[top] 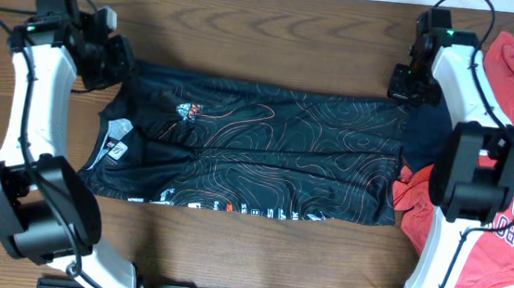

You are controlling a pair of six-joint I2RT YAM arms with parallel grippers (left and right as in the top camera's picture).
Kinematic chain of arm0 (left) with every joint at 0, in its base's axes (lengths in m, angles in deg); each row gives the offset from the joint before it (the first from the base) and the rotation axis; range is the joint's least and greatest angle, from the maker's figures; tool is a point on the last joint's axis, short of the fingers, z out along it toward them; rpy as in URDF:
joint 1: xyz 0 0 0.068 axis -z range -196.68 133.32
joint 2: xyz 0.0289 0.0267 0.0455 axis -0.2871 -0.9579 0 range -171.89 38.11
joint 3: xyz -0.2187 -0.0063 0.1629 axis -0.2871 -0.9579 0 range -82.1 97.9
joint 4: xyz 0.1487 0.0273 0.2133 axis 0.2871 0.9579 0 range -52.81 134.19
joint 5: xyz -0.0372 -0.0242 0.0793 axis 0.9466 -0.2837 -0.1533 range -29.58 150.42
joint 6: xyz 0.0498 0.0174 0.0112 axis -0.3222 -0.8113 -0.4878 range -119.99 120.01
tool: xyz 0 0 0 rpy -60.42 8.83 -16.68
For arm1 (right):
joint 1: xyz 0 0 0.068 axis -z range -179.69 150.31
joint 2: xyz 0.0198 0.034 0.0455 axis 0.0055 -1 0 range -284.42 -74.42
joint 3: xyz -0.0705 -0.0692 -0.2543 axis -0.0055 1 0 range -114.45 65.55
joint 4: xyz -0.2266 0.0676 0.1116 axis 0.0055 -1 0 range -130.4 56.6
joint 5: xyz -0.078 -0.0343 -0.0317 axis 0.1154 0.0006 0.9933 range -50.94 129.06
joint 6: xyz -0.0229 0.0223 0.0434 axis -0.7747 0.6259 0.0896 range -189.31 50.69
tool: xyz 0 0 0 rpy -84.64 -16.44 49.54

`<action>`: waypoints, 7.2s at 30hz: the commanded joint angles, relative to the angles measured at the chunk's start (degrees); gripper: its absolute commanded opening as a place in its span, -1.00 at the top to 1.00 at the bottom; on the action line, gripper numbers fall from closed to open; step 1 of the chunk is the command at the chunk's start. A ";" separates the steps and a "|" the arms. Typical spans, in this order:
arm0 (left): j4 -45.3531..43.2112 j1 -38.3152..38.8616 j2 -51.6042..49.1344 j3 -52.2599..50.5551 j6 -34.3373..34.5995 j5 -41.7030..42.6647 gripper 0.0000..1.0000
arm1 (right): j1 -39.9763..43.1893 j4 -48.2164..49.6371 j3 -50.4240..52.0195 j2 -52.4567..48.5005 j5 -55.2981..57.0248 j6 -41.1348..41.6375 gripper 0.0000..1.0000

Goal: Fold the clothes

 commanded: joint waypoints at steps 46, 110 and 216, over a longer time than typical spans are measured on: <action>25.66 -4.70 0.85 -12.00 0.35 -22.36 0.88 | -6.01 -16.26 26.62 10.84 -4.28 -2.69 0.98; -3.96 10.71 -9.46 -12.31 10.38 -18.64 0.38 | -1.51 -8.04 30.01 10.84 -11.91 -10.45 -0.05; 12.61 11.15 12.31 -18.38 10.19 -25.27 -0.46 | 5.05 4.46 34.82 21.59 -14.69 -16.00 0.98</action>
